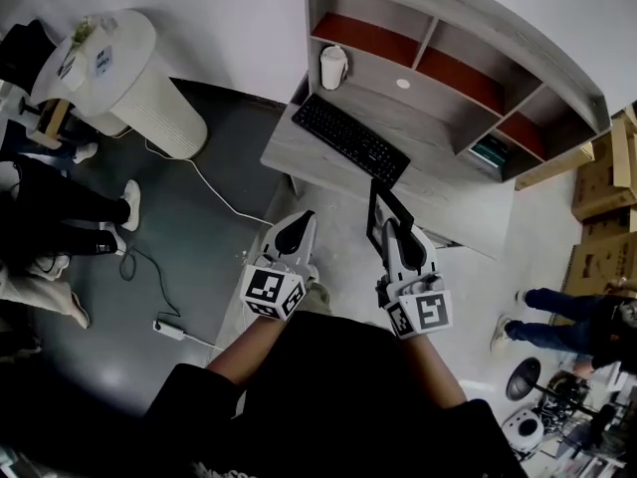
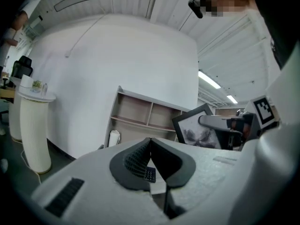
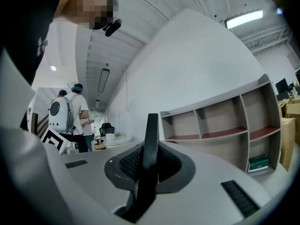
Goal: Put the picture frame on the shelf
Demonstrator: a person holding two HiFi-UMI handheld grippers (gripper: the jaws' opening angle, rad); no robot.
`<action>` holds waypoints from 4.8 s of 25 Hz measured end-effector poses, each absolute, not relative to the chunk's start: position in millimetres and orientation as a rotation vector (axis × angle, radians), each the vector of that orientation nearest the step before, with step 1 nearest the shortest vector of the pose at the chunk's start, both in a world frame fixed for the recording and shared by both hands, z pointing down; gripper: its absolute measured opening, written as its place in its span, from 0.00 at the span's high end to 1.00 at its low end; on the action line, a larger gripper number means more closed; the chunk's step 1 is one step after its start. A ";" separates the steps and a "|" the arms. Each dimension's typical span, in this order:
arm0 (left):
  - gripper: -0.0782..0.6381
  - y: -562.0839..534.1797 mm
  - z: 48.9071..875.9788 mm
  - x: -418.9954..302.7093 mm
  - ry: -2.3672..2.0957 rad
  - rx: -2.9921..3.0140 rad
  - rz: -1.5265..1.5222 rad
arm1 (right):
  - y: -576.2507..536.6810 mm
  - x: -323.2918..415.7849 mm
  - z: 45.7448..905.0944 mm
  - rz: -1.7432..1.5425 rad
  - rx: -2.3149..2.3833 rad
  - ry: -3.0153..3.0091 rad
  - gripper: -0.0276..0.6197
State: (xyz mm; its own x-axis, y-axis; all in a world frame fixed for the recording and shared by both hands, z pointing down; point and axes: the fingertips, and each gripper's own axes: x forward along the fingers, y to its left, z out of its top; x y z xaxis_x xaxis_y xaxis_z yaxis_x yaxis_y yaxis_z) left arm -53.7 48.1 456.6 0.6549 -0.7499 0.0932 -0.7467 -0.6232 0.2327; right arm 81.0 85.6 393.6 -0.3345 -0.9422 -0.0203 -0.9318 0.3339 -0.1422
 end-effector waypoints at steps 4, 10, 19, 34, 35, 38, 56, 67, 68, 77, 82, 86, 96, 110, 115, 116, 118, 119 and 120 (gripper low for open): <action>0.87 13.8 453.5 -73.2 -1.173 2.647 -0.041 | 48.6 62.3 400.0 -0.165 -1.786 2.477 0.89; 0.87 -19.7 458.7 -99.8 -1.148 2.618 -0.085 | 3.6 50.5 392.5 -0.152 -1.827 2.422 0.89; 0.87 -51.9 474.8 -106.2 -1.148 2.618 -0.094 | -55.8 68.4 374.3 -0.043 -1.869 2.373 0.89; 0.87 -171.4 457.7 -85.7 -1.229 2.672 0.010 | -242.1 75.8 350.7 -0.066 -1.577 2.377 0.89; 0.87 -181.6 455.8 -84.4 -1.223 2.672 0.005 | -256.1 75.9 350.6 -0.069 -1.559 2.377 0.89; 0.87 -208.6 449.5 -76.6 -1.223 2.678 -0.014 | -296.2 79.4 352.2 -0.069 -1.519 2.391 0.89; 0.87 -260.8 467.7 -74.1 -1.245 2.620 0.020 | -442.2 65.5 369.0 -0.051 -1.484 2.470 0.89; 0.87 -269.8 475.4 -88.6 -1.285 2.566 0.006 | -474.0 70.1 377.9 -0.041 -1.532 2.510 0.89; 0.87 -271.2 474.5 -88.0 -1.287 2.564 -0.002 | -475.1 72.6 379.8 -0.043 -1.539 2.515 0.89; 0.87 -272.3 476.2 -86.5 -1.275 2.573 0.005 | -482.4 77.1 385.5 0.040 -1.608 2.618 0.87; 0.87 -272.4 477.6 -90.6 -1.282 2.565 0.007 | -483.8 81.4 390.7 0.082 -1.619 2.657 0.85; 0.87 -270.9 481.1 -95.3 -1.290 2.557 0.020 | -482.6 79.7 396.2 0.145 -1.637 2.709 0.82; 0.87 -278.5 477.7 -112.7 -1.358 2.571 0.052 | -488.5 75.7 405.4 0.280 -1.690 2.781 0.76; 0.87 -280.4 483.8 -102.3 -1.309 2.577 0.034 | -518.3 86.5 401.4 0.381 -1.746 2.772 0.72; 0.87 -284.1 472.9 -101.0 -1.320 2.588 -0.035 | -528.5 90.1 401.2 0.402 -1.757 2.796 0.71; 0.87 -284.7 471.9 -100.6 -1.318 2.593 -0.044 | -530.3 92.3 401.5 0.376 -1.757 2.793 0.70; 0.87 -285.1 472.2 -100.3 -1.316 2.592 -0.048 | -532.4 95.5 402.0 0.332 -1.753 2.787 0.69; 0.87 -284.6 473.2 -100.3 -1.315 2.588 -0.047 | -532.3 96.2 402.5 0.317 -1.752 2.786 0.69; 0.87 -284.0 474.4 -100.1 -1.313 2.583 -0.044 | -531.9 96.8 403.2 0.303 -1.752 2.784 0.69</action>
State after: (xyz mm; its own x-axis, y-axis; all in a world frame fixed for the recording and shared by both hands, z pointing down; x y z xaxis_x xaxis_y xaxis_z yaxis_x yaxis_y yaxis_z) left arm -100.1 -284.0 474.4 0.5948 -0.7996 0.0828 -0.7922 -0.5657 0.2288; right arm 96.8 -531.9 403.2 -0.4281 -0.9029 0.0390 -0.8733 0.4244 0.2392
